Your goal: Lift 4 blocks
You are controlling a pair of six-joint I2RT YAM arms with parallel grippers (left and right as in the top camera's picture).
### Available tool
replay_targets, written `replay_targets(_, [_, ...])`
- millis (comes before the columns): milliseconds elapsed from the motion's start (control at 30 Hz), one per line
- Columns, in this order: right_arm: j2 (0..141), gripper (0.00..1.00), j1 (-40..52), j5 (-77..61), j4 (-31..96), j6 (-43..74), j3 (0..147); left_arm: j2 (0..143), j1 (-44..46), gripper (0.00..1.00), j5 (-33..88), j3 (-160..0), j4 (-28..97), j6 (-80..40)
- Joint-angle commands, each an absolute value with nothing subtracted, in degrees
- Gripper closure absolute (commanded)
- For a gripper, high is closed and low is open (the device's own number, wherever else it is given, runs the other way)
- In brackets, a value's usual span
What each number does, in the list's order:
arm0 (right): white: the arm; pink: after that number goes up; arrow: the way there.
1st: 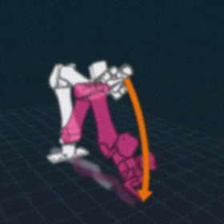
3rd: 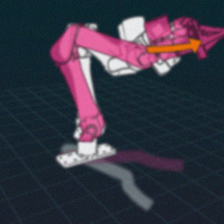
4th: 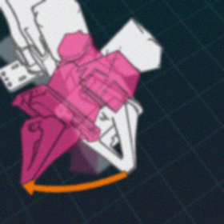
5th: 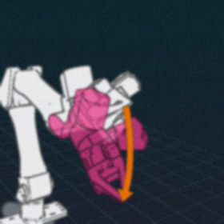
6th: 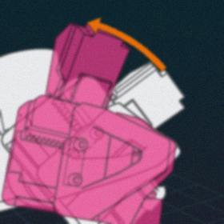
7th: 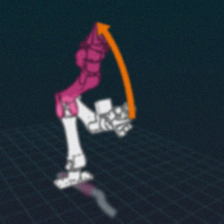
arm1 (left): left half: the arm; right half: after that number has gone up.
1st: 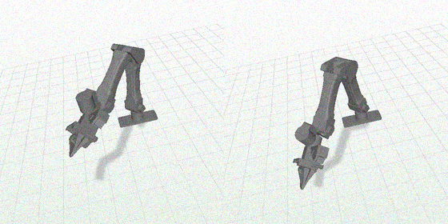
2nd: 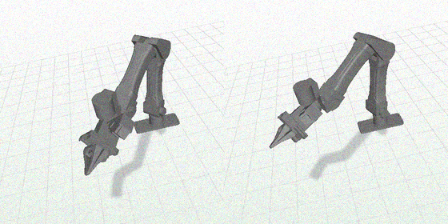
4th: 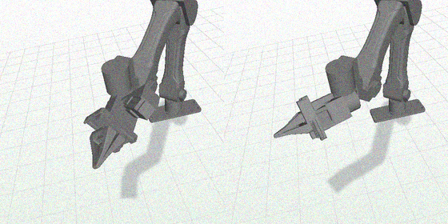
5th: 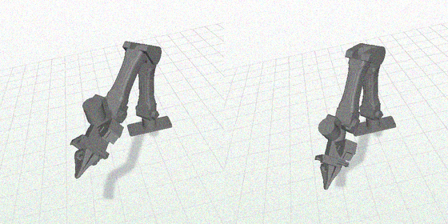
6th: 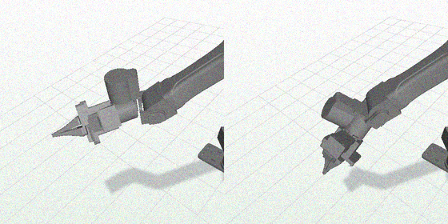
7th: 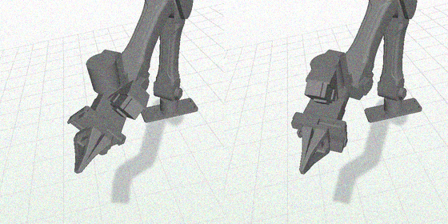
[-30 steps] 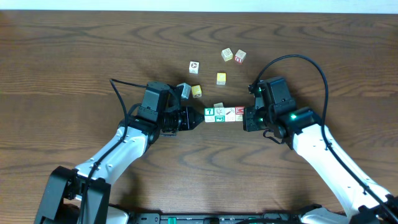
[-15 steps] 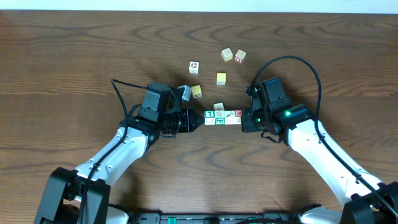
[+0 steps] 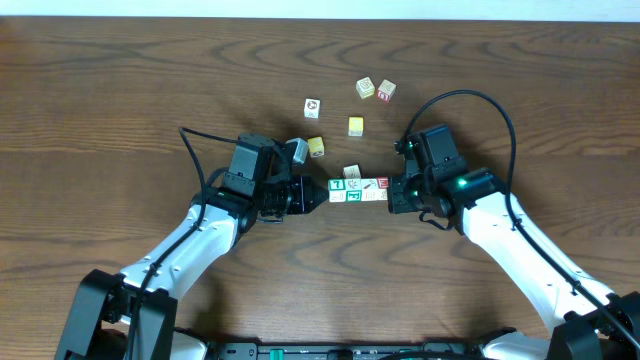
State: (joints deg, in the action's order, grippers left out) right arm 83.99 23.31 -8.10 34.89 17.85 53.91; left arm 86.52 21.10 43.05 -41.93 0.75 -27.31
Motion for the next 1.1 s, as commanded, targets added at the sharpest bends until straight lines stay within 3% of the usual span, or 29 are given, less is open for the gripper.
replay_targets(0, [84.1, 0.99, 27.6, -21.1, 33.4, 18.4, 55.4, 85.4, 23.6, 0.93, 48.3, -43.3, -0.4, -26.6])
replay_targets(1067, [88.5, 0.99, 27.8, -20.8, 32.1, 18.4, 55.4, 86.2, 23.6, 0.93, 43.9, -42.8, 4.1, -24.0])
